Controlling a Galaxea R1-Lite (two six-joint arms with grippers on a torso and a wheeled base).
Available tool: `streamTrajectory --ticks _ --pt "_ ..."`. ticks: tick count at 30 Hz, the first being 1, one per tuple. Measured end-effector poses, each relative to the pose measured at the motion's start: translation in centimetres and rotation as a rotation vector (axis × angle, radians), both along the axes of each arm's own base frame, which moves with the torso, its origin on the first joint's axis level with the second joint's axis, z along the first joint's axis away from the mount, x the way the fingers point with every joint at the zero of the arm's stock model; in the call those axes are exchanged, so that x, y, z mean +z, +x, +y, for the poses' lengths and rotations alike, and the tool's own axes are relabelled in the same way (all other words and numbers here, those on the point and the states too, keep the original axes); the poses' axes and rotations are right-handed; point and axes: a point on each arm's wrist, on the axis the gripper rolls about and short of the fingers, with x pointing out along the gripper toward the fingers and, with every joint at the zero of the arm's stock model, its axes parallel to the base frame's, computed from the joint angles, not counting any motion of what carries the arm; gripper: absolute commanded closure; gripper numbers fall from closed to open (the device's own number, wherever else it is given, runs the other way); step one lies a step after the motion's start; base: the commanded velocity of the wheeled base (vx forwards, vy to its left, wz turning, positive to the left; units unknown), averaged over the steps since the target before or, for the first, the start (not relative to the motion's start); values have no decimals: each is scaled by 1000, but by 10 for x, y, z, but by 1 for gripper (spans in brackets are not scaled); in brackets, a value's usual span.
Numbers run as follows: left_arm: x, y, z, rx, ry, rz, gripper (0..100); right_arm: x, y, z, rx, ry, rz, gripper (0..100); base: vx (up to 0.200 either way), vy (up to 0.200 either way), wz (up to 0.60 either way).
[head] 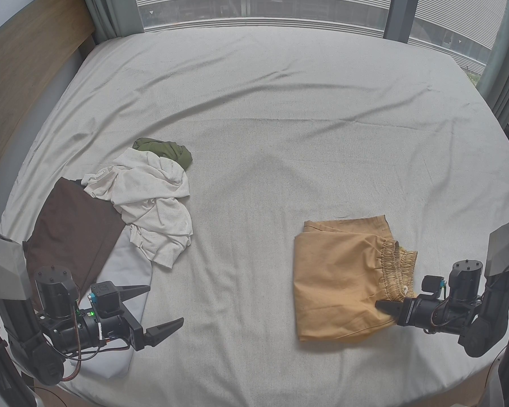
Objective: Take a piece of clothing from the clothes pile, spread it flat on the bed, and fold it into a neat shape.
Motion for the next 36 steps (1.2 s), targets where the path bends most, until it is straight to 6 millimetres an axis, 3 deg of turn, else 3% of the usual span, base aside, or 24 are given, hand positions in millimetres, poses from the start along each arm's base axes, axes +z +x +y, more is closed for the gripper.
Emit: streamTrajectory --ticks 22,36 --pt "4 -3 -2 -10 -4 -14 0 36 3 17 67 42 -167 100 0 0 0" --pt "3 -3 -5 -23 -5 -8 0 81 11 47 154 145 -352 100 0 0 0"
